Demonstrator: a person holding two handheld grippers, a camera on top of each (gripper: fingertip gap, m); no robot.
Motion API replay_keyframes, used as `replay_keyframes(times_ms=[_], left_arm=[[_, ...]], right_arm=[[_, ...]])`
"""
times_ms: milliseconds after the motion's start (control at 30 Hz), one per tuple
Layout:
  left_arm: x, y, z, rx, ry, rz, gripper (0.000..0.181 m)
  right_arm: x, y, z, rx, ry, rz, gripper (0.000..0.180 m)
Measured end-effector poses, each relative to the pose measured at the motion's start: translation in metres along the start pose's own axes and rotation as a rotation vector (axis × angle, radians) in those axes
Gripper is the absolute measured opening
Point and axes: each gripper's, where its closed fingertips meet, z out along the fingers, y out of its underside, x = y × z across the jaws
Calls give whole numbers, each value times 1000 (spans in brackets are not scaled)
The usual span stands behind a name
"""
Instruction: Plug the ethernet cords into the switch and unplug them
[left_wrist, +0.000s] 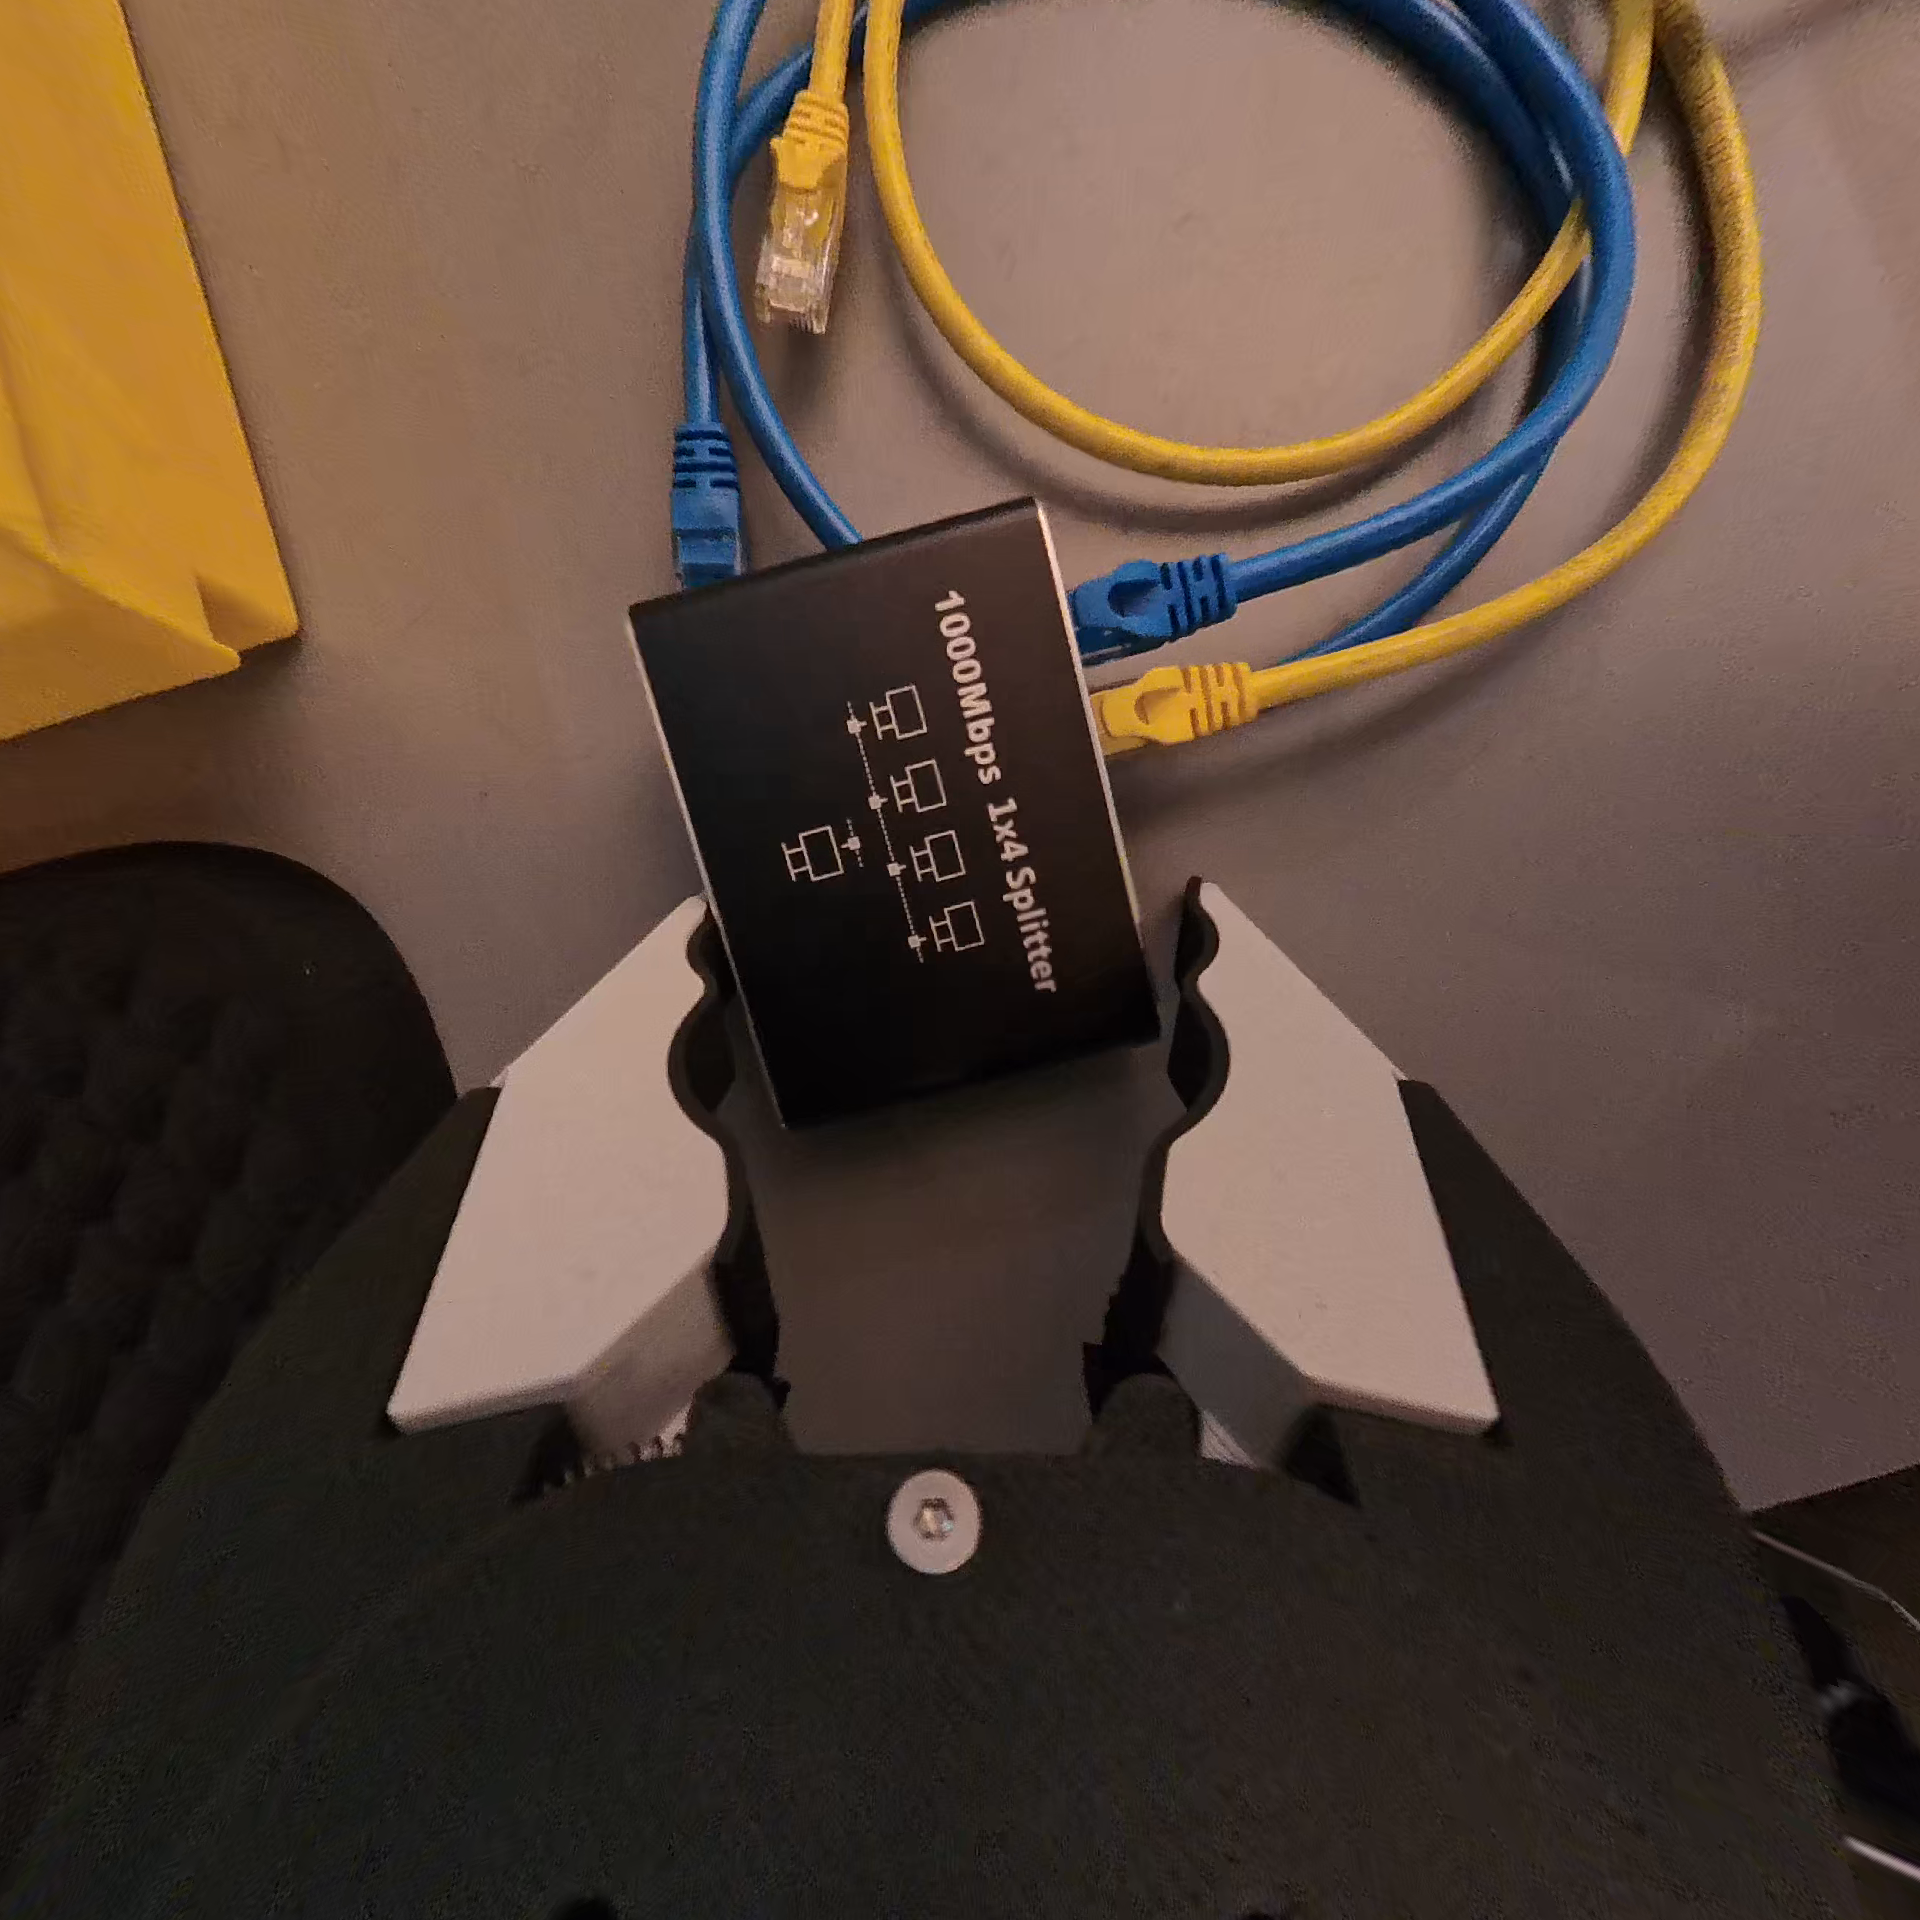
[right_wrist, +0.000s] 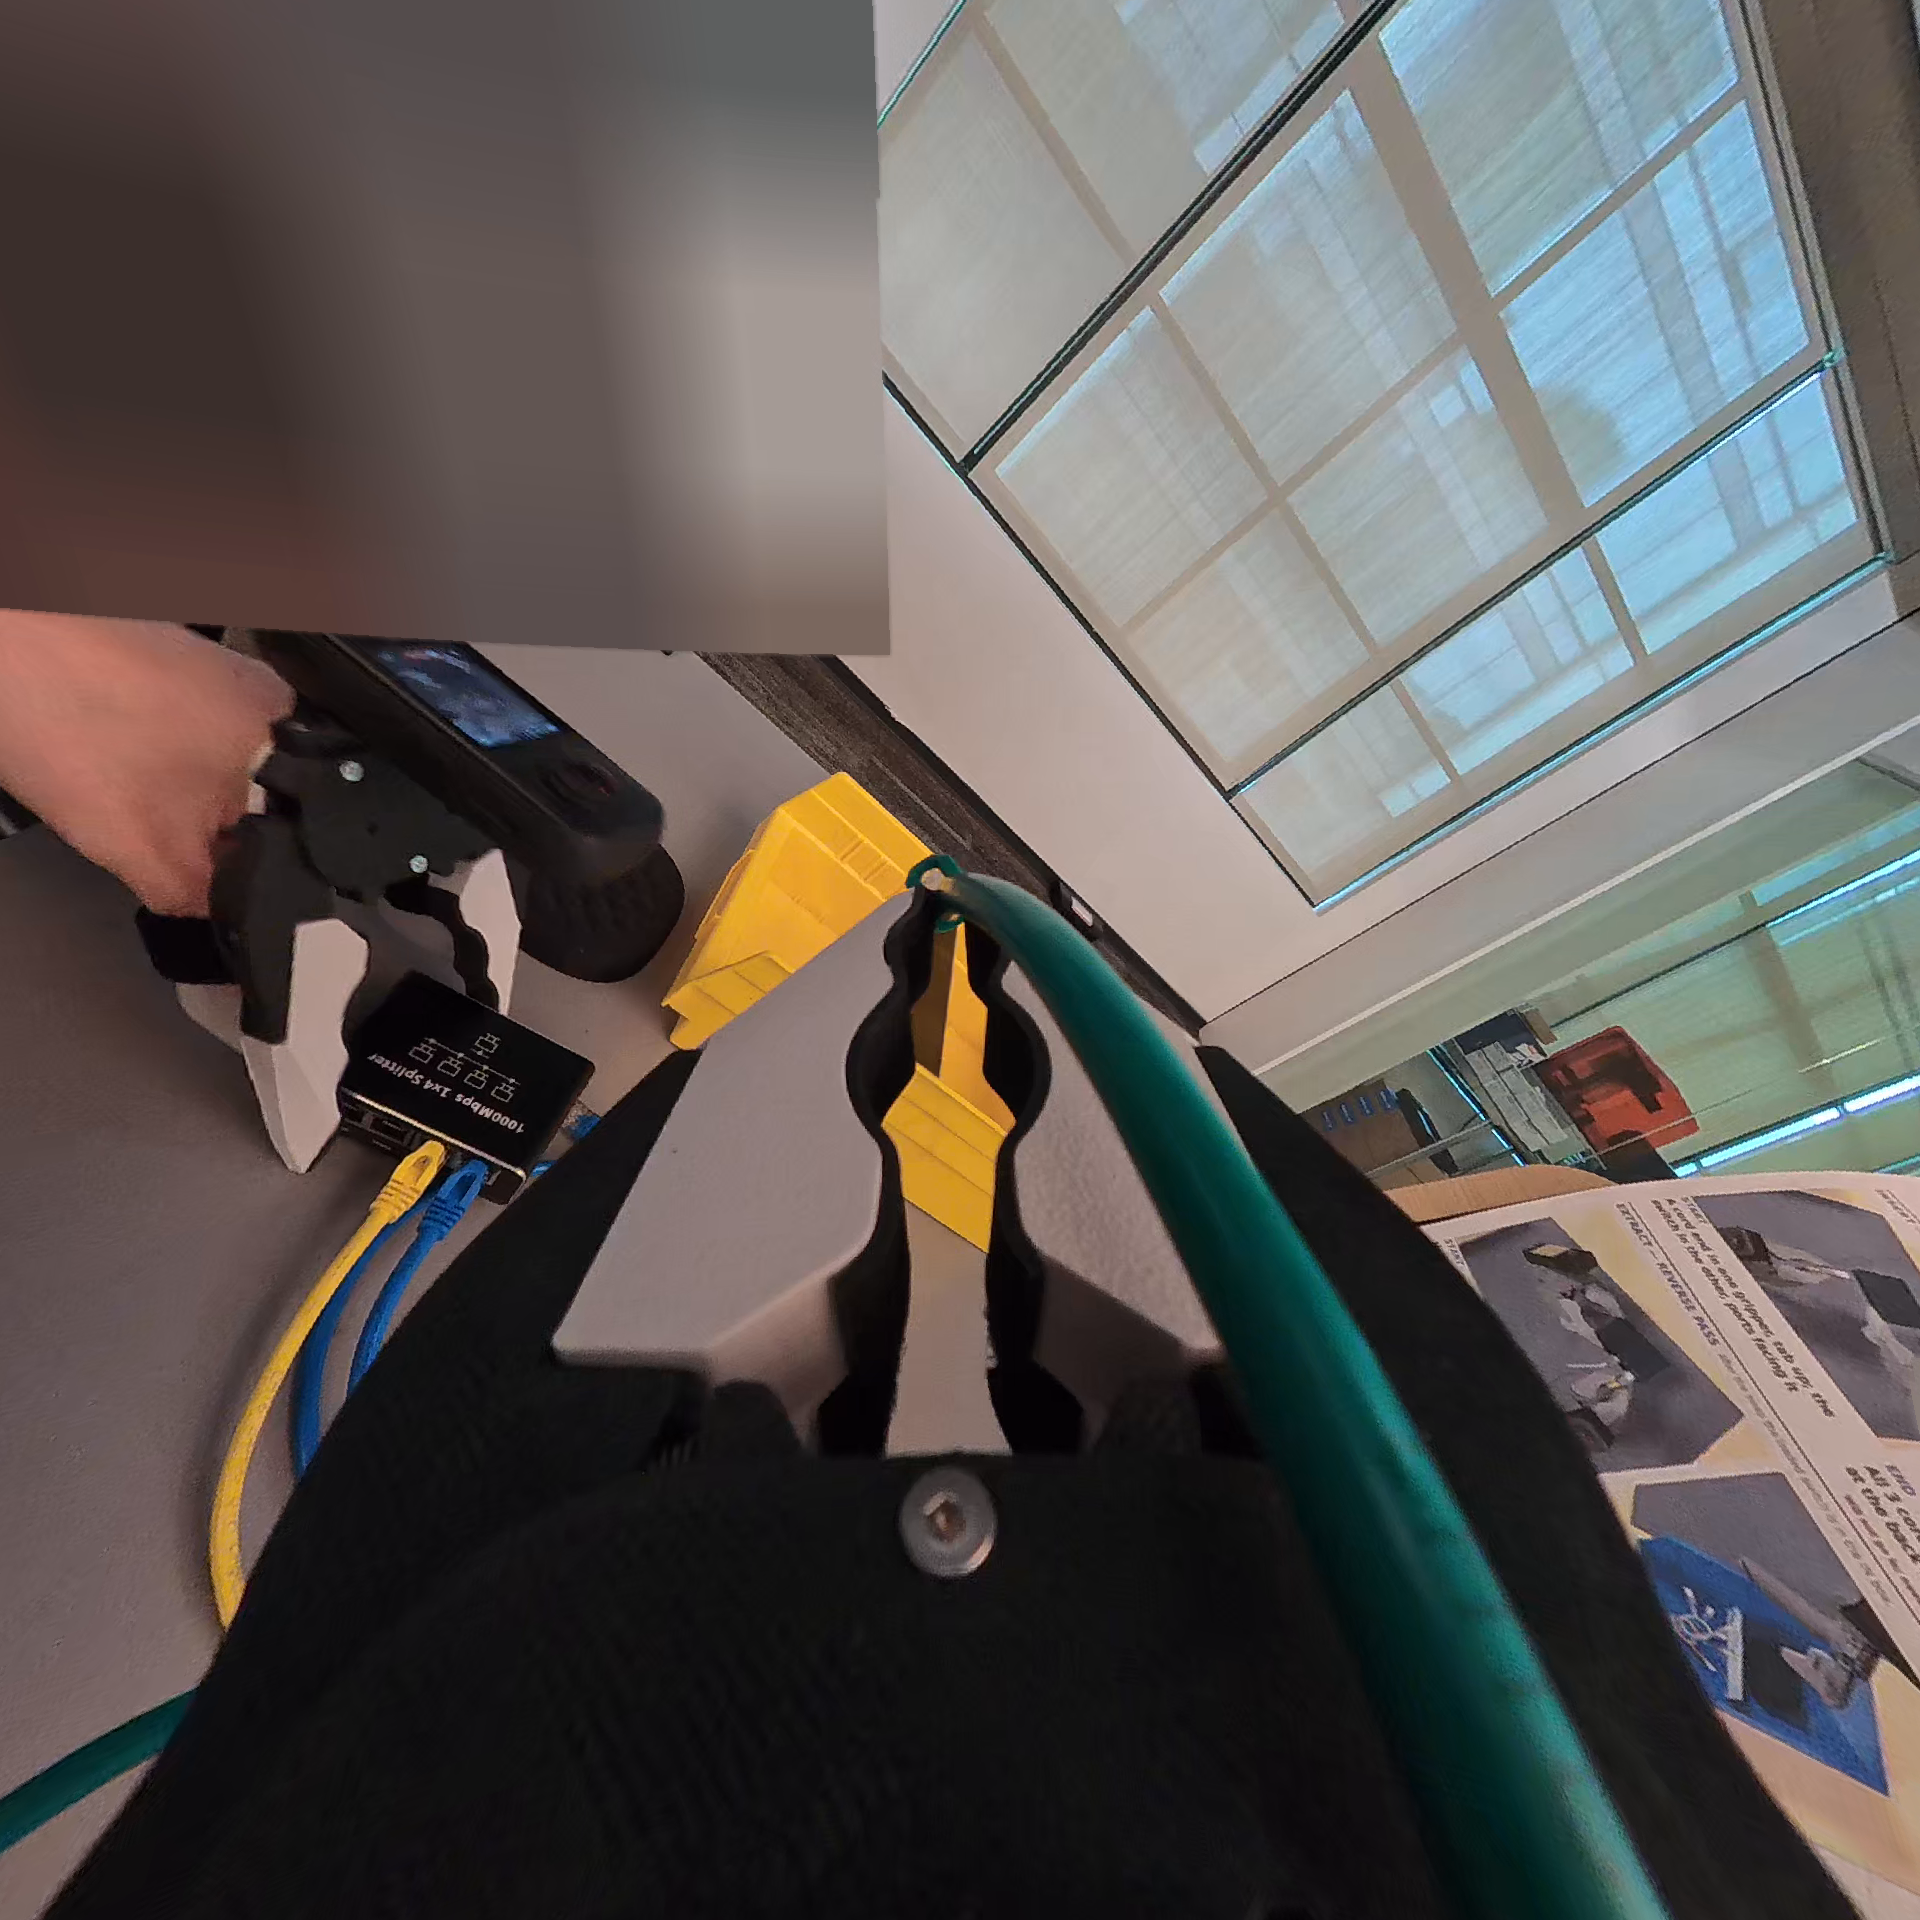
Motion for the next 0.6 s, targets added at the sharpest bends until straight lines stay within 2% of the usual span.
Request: replay_keyframes(times_ms=[33,233,333,500,600], left_arm=[[0,0,0,-28,-1,-2,85],[1,2,0,-191,22,22,78],[0,0,-2,-206,73,10,77],[4,-16,-14,-109,361,-204,76],[15,-24,-24,-44,595,-366,76]], right_arm=[[-1,1,1,-4,-3,-2,5],[-2,2,0,-12,-7,-7,5],[-2,1,-2,-2,-7,-1,5],[-2,3,-3,9,-22,27,5],[-5,4,0,0,-42,43,5]])
